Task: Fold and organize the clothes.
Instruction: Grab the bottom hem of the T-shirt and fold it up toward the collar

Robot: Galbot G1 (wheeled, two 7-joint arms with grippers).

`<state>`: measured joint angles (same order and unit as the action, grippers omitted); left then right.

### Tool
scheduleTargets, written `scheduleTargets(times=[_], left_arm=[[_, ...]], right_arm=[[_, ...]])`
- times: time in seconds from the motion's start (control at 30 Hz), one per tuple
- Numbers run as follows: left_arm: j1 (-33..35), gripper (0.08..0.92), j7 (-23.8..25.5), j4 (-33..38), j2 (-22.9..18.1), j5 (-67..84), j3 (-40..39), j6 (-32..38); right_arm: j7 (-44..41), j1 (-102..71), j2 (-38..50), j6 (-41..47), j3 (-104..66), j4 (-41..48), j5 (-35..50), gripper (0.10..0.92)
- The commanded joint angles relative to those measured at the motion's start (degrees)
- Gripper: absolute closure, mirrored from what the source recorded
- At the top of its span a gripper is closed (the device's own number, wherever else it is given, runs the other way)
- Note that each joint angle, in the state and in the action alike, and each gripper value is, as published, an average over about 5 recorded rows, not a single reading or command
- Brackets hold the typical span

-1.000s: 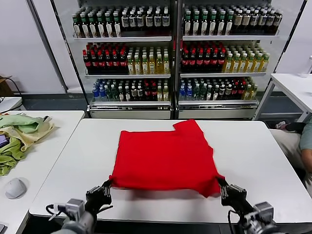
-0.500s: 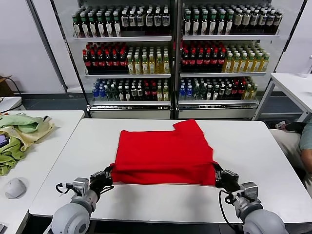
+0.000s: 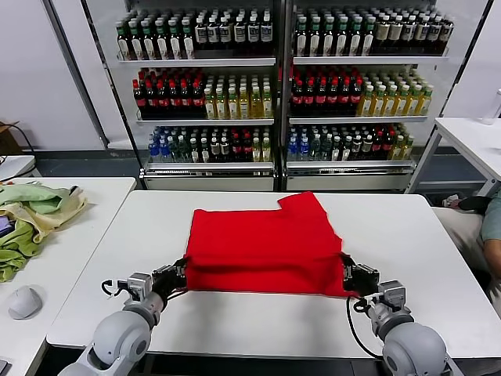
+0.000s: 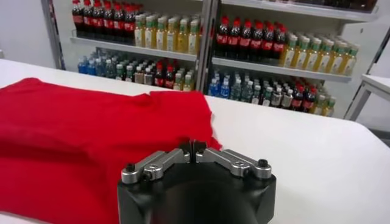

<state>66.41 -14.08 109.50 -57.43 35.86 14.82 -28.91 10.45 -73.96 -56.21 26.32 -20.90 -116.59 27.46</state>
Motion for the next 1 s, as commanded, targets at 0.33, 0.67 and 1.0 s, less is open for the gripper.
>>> scheduleTargets(times=[0.33,0.67,1.0], left_arm=[[-0.8,0.912,2.4,-5.2,-0.9,-7.9,-1.0,0.7],[3.5,0.722,1.8,-0.3,-0.1,-10.2,2.1,0.2],[11.5,0.436,0.1,8.7,1.0,-4.4,5.1,1.0]], right_arm=[[0.1,0.2,-1.3,0.2,3.0,3.1,-2.6,0.9],[-0.1,-1.0,-1.8,0.3,0.3,1.8,-2.9,0.653],[-0.5,-11.4,-1.1,-0.4,-5.0,-3.3,-0.8,0.377]])
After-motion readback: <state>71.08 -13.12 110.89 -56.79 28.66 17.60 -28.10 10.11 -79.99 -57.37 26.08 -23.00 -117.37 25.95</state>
